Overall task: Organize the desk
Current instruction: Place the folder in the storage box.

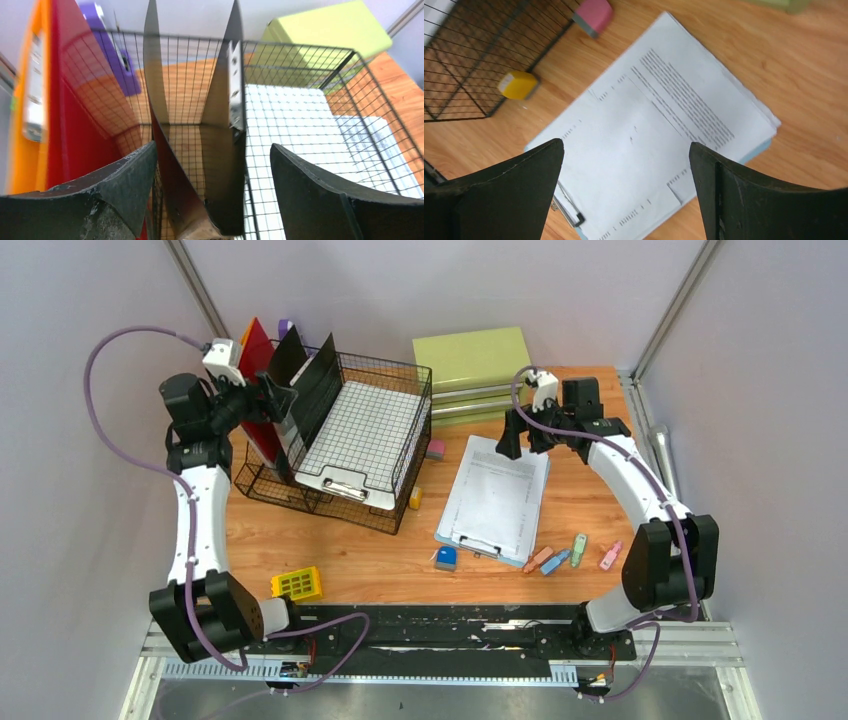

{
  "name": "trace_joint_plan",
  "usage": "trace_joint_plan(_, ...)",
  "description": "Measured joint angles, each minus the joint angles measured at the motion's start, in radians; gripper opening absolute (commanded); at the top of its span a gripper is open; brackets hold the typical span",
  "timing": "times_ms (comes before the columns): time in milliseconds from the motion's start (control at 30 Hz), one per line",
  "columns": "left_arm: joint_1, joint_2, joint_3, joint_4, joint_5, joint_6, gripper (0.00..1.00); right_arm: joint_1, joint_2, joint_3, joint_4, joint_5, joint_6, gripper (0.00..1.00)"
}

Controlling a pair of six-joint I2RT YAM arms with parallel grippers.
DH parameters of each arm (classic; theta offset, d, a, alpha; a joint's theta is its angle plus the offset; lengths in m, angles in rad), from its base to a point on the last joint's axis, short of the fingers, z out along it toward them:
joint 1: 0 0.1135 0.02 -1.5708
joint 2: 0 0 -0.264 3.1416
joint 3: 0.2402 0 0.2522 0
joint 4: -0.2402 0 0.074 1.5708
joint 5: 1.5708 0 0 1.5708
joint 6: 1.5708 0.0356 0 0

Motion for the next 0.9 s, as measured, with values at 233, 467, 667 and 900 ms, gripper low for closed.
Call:
trace_joint_plan(233,-0.004,-0.094,0.207,-0.151,0.029,0.033,0.93,-0.062,-0.006,-0.138,-0.025,0.140,-0.016,0.96)
trace_joint_plan(467,-0.169,-0.124,0.354,-0.398,0.025,0.156,0.93,-0.117,0.006,-0.164,-0.040,0.188,-0.015,0.92)
trace_joint_plan(667,-0.454,-0.120,0.373,-0.574,-0.062,0.275,0.94,-0.125,0.034,-0.166,-0.053,0.187,-0.051,0.89)
trace_joint_plan(900,-0.832,-0.073,0.389,-0.698,-0.194,0.435,0.94,-0.120,0.036,-0.169,-0.117,0.119,-0.149,0.83)
